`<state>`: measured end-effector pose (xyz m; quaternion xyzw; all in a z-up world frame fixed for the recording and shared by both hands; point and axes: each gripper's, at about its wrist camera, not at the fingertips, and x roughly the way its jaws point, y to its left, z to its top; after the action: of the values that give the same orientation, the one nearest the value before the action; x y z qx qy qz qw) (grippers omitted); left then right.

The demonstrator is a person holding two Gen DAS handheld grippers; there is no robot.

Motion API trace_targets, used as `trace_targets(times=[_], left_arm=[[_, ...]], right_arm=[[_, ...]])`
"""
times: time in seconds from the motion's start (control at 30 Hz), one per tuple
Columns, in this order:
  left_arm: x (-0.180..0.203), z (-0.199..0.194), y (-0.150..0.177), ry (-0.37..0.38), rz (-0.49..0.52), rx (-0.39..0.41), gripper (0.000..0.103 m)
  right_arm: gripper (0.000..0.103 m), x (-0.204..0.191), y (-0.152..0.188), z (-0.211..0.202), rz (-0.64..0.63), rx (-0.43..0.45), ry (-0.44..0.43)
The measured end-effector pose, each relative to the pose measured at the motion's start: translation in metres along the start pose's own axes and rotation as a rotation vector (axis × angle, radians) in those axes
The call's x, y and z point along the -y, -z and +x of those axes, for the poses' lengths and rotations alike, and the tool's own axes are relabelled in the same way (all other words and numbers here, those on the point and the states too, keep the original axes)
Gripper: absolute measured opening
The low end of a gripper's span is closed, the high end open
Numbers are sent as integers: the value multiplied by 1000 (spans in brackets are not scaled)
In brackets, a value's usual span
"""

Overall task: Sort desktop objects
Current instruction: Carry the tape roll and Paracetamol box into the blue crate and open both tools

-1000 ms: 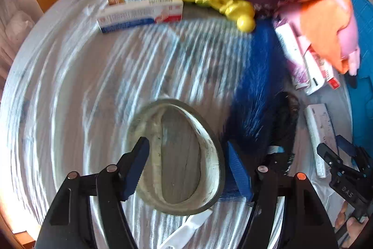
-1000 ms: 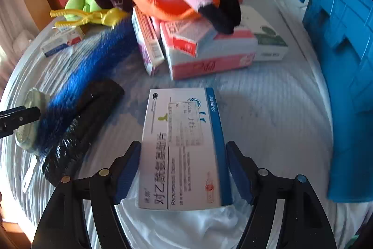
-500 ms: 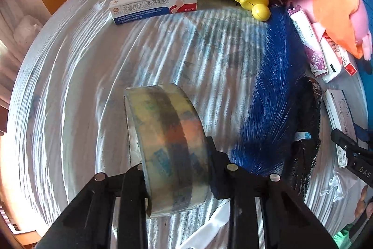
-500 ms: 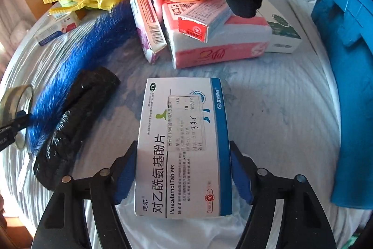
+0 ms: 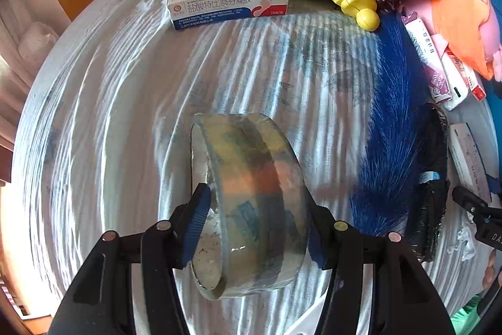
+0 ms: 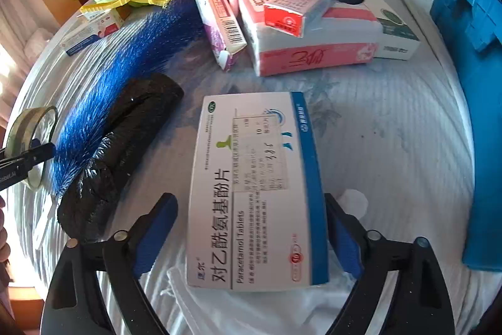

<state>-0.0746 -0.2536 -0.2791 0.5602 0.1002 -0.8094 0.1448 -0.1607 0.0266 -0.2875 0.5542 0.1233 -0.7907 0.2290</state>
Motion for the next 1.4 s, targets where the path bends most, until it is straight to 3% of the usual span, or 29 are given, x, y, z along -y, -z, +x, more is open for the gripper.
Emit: trace_targets(times=[0.03,0.07,0.1,0.27,0.5,0.73,0.9,1.03,1.17,1.3,1.4], left_arm=[[1,-1,1,-12,8,12,38],[4,-3,2,-16,25,17,32],[7,-5,4,-32,39,24,29],[14,-35,1,-34,73,102,25],[63,-117,-26,14,152,329,24],[155,-212,-62,102,295,577,24],[247,-275,-91,215,373,698,24],[326,-320,-104,304,430,753,24],[411,-350,-122,393,485,737,24],[488,-355,-149,456,511,631,24],[545,-339,-165,437,549,543,24]], right_arm=[[79,-2,1,0,-11,3,17],[72,-1,1,-2,-21,12,39],[71,-3,2,-4,-35,24,60],[71,1,0,-27,-31,89,27],[71,-2,-19,-108,-41,298,5],[71,19,-45,-232,-42,577,75],[71,77,-52,-331,20,745,195],[71,141,-52,-380,80,804,334],[71,215,-55,-405,139,790,420],[71,290,-63,-414,197,759,462],[71,338,-73,-402,225,701,499]])
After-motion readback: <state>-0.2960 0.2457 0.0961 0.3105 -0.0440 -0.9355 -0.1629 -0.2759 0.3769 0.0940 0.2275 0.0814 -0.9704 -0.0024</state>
